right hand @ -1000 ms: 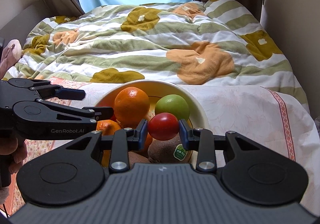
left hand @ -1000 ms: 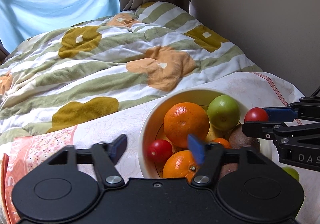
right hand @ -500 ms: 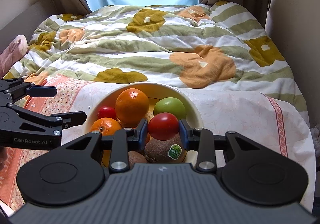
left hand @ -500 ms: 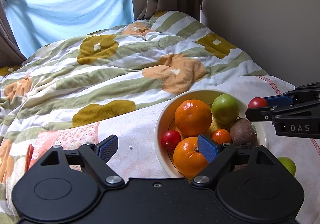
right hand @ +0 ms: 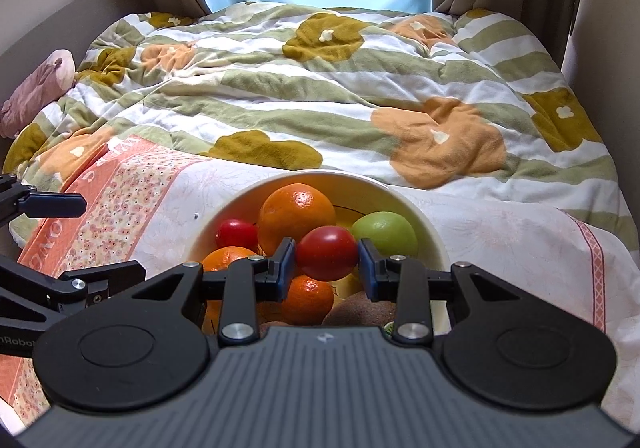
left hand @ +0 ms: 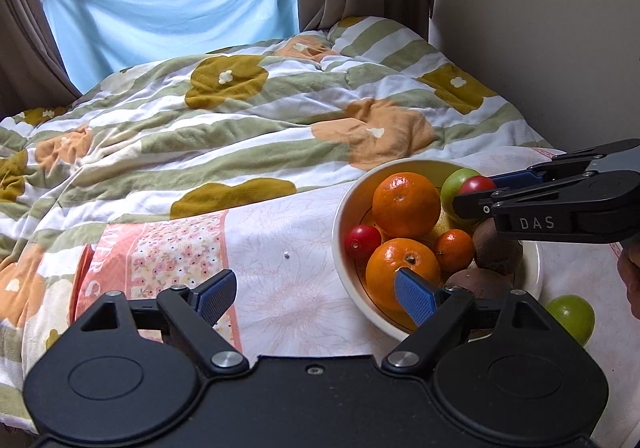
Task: Organize fruits
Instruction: 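Lower the red tomato into the bowl and open the right gripper, then move both grippers back toward the green apple and mandarin on the cloth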
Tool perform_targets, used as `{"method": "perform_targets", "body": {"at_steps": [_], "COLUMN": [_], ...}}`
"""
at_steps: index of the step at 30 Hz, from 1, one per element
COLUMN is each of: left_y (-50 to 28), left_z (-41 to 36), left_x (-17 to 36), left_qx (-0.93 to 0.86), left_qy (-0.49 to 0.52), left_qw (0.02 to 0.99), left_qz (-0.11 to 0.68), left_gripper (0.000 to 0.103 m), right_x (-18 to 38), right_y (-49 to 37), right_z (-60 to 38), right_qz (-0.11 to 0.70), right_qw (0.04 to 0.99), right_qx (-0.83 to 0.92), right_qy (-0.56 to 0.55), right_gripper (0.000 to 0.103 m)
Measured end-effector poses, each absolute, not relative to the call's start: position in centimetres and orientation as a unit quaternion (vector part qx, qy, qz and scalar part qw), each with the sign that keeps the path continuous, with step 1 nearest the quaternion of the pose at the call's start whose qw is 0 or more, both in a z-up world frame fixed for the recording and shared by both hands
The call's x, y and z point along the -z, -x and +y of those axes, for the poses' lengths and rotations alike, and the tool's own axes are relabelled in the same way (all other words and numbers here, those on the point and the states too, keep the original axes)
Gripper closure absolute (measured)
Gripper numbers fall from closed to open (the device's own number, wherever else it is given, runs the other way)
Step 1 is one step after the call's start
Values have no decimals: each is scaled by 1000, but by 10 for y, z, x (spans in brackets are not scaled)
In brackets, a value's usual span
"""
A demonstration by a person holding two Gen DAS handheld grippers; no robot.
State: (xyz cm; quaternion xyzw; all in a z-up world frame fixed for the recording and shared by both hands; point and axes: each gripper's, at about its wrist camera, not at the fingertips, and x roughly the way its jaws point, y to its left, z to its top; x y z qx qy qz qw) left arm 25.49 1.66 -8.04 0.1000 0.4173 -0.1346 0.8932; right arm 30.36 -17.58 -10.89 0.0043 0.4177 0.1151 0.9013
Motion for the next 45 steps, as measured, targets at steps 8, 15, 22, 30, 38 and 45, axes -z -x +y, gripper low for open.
{"method": "perform_targets", "body": {"at_steps": [8,15,22,30,38,45], "left_y": [-250,-246,-240,-223,-183,-141], "left_z": [21,19,19,22,10,-11], "left_x": [86,86,71,46,21,15], "left_qx": [131,139,149,153,129,130], "left_qy": [-98,-98,-100,-98,-98,-90], "left_qw": [891,889,897,910,929,931], "left_qz": [424,425,405,372,333,329], "left_gripper": [14,14,14,12,3,2], "right_x": [117,115,93,59,32,22], "right_y": [-300,-288,-276,-248,-202,-154], "right_z": [-164,-164,-167,-178,-206,-242], "right_qz": [413,414,392,359,329,327], "right_qw": [904,904,916,931,943,943], "right_qx": [-104,-101,-84,-59,-46,-57], "right_qy": [17,14,10,0,1,-6], "right_gripper": [8,0,0,0,0,0]}}
